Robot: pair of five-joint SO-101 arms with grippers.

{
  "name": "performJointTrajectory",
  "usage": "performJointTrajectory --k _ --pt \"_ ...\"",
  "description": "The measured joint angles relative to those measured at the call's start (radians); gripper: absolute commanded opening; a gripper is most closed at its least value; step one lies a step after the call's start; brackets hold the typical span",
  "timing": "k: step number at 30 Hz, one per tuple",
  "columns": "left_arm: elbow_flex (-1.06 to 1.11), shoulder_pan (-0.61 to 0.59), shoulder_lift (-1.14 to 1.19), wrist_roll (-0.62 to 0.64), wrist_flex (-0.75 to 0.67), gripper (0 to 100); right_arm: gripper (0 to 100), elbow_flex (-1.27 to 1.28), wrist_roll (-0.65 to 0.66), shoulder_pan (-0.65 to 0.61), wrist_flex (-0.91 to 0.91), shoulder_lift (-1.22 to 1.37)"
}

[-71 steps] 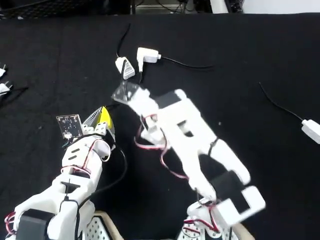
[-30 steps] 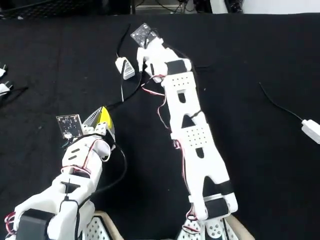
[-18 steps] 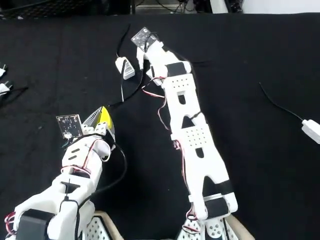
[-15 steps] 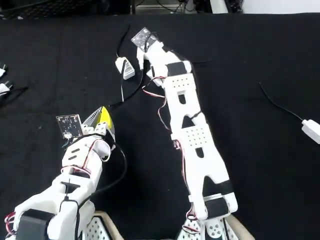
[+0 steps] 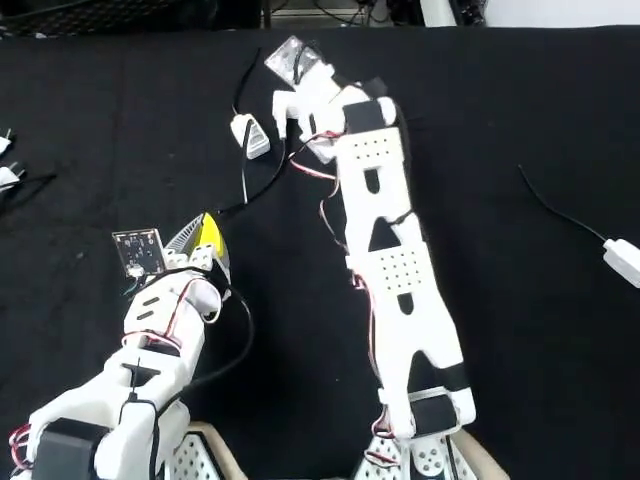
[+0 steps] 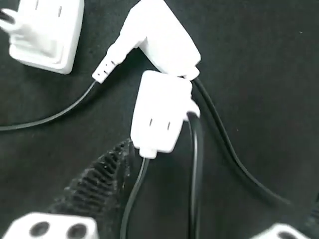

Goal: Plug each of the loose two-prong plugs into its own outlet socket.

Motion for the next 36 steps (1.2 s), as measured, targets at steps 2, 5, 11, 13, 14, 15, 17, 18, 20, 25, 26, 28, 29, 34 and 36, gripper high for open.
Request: performJointTrajectory --k 2,5,11,13,14,15,17,18,20,25,26,28,29,34,36 --pt "0.0 0.0 0.0 0.0 0.0 3 52.0 0.0 0.0 0.021 0.028 -0.043" --pt "0.0 0.0 0.0 0.0 0.0 3 52.0 0.0 -0.04 0.074 0.063 -0.115" --pt "0.0 0.0 0.0 0.0 0.0 3 52.0 0.0 -0.258 0.256 0.141 -0.233" --pt "0.0 0.0 0.0 0.0 0.0 3 52.0 0.0 -0.368 0.33 0.153 -0.238" --pt "0.0 0.0 0.0 0.0 0.0 3 52.0 0.0 -0.417 0.367 0.158 -0.238" --pt "0.0 0.0 0.0 0.0 0.0 3 52.0 0.0 -0.462 0.404 0.161 -0.238" --pt "0.0 0.0 0.0 0.0 0.0 3 52.0 0.0 -0.539 0.482 0.173 -0.238" --pt "0.0 0.0 0.0 0.0 0.0 3 52.0 0.0 -0.566 0.519 0.184 -0.238" --pt "0.0 0.0 0.0 0.0 0.0 3 52.0 0.0 -0.6 0.589 0.203 -0.238" --pt "0.0 0.0 0.0 0.0 0.0 3 51.9 0.0 -0.617 0.749 0.222 -0.238" --pt "0.0 0.0 0.0 0.0 0.0 3 51.9 0.0 -0.609 0.779 0.229 -0.238" --pt "0.0 0.0 0.0 0.0 0.0 3 51.9 0.0 -0.555 0.825 0.23 -0.238" --pt "0.0 0.0 0.0 0.0 0.0 3 51.9 0.0 -0.514 0.841 0.23 -0.232" --pt "0.0 0.0 0.0 0.0 0.0 3 51.9 0.0 -0.262 0.904 0.23 -0.152" --pt "0.0 0.0 0.0 0.0 0.0 3 51.9 0.0 -0.127 0.913 0.23 -0.118"
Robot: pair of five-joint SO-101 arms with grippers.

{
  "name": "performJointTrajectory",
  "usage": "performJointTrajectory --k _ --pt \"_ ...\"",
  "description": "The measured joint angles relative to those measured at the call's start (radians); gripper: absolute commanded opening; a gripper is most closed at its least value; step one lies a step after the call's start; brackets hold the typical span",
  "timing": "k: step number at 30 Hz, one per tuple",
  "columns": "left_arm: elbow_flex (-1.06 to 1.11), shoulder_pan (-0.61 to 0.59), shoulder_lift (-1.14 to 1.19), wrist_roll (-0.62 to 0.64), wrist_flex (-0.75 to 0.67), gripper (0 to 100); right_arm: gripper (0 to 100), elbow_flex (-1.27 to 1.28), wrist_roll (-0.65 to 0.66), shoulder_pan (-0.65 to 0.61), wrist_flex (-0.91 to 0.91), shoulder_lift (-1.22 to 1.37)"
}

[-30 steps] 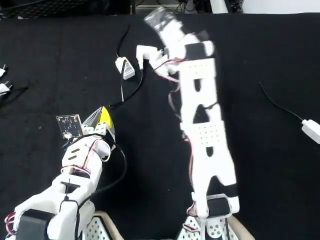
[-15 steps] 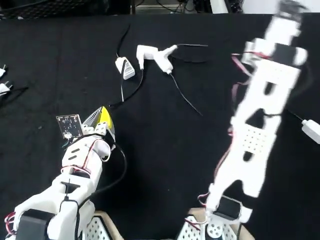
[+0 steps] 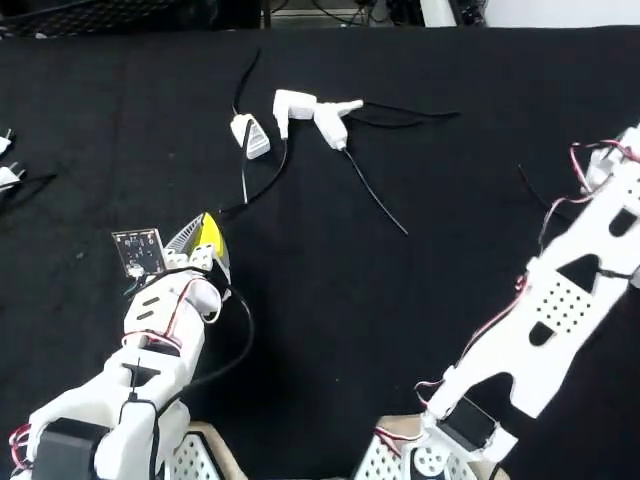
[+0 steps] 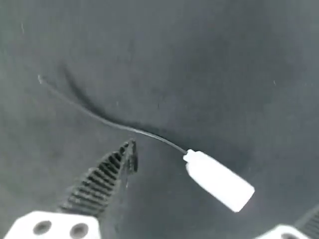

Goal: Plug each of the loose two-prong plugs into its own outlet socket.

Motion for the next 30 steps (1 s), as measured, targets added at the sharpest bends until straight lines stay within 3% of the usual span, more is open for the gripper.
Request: performJointTrajectory --k 6,12,15,23,28,30 --pt "0.0 0.0 0.0 0.0 0.0 3 50.5 0.002 0.404 0.049 0.0 0.086" --pt "0.0 0.0 0.0 0.0 0.0 3 26.0 0.002 0.726 0.103 0.0 0.121" --pt "0.0 0.0 0.0 0.0 0.0 3 16.5 0.005 0.799 0.129 0.0 0.129" --pt "0.0 0.0 0.0 0.0 0.0 3 16.6 0.005 0.925 0.18 0.0 0.213" --pt "0.0 0.0 0.0 0.0 0.0 3 0.6 -0.002 0.95 0.183 0.0 0.25" --pt "0.0 0.0 0.0 0.0 0.0 3 2.0 -0.008 0.95 0.183 0.0 0.252"
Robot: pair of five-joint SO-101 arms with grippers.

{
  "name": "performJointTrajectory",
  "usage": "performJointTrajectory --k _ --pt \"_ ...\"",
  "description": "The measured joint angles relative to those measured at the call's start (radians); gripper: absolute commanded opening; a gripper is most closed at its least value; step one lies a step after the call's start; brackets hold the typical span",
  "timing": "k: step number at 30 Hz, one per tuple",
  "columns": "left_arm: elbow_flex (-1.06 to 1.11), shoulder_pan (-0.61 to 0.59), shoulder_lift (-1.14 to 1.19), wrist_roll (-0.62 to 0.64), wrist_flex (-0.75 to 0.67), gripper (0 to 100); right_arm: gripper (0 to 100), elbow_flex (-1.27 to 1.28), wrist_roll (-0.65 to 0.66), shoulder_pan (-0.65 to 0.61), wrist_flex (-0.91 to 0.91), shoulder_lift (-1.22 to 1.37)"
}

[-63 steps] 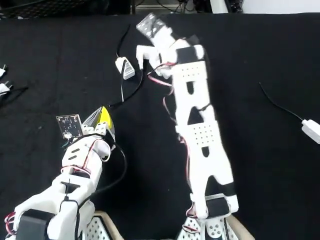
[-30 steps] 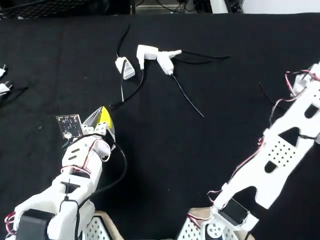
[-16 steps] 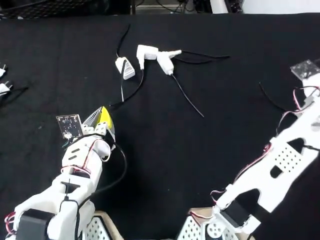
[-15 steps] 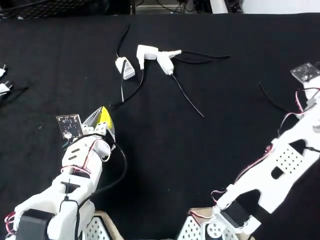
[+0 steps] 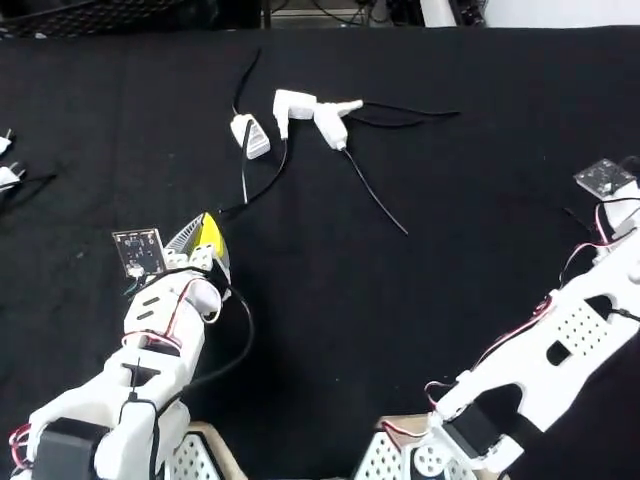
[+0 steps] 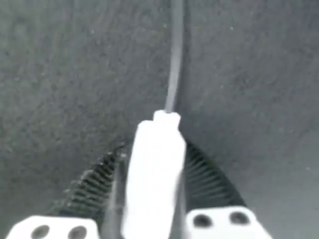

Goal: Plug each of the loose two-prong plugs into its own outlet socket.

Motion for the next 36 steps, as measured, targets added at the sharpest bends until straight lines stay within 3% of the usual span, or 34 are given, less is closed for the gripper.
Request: performJointTrajectory --k 9,18,28,36 --pt "0.0 0.0 0.0 0.0 0.0 3 1.2 0.003 -0.028 -0.021 0.002 -0.017" --pt "0.0 0.0 0.0 0.0 0.0 3 1.2 0.005 -0.215 -0.157 0.002 -0.037" --pt "0.0 0.0 0.0 0.0 0.0 3 1.2 0.028 -0.509 -0.313 0.003 -0.206" --pt "0.0 0.0 0.0 0.0 0.0 3 1.2 0.342 -0.689 -0.436 0.003 -0.473"
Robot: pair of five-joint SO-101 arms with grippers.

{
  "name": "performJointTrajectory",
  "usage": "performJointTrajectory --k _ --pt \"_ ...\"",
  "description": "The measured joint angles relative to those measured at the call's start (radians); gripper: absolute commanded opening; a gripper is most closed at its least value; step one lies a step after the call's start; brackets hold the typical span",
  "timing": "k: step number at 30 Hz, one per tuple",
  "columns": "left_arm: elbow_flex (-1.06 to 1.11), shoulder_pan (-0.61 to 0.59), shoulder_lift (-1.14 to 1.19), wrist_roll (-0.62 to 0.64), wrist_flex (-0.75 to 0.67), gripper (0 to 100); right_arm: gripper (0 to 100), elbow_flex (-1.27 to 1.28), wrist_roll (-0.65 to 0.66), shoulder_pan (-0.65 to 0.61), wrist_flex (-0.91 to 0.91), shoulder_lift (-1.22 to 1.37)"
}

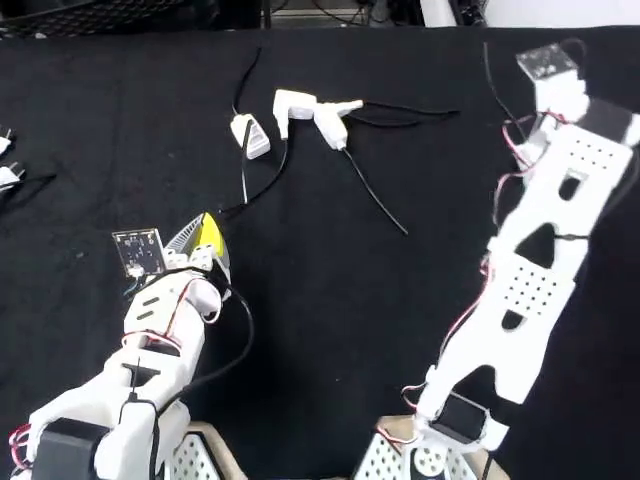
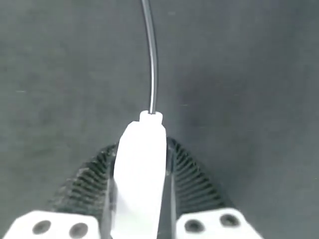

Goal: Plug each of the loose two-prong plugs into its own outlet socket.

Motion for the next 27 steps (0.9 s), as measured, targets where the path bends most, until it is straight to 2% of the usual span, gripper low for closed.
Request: performJointTrajectory --k 8,15,22,27 --pt "0.0 -0.026 0.0 0.0 0.0 3 1.2 0.595 -0.028 -0.226 0.0 -0.44" --pt "0.0 -0.057 0.0 -0.002 0.0 3 1.2 1.089 0.017 -0.47 -0.028 -0.793" --pt "0.0 -0.195 0.0 -0.002 -0.043 3 1.2 1.491 -0.017 -0.736 -0.215 -0.968" --pt "0.0 -0.27 0.0 0.0 -0.048 3 1.2 1.645 -0.06 -0.951 -0.373 -0.999"
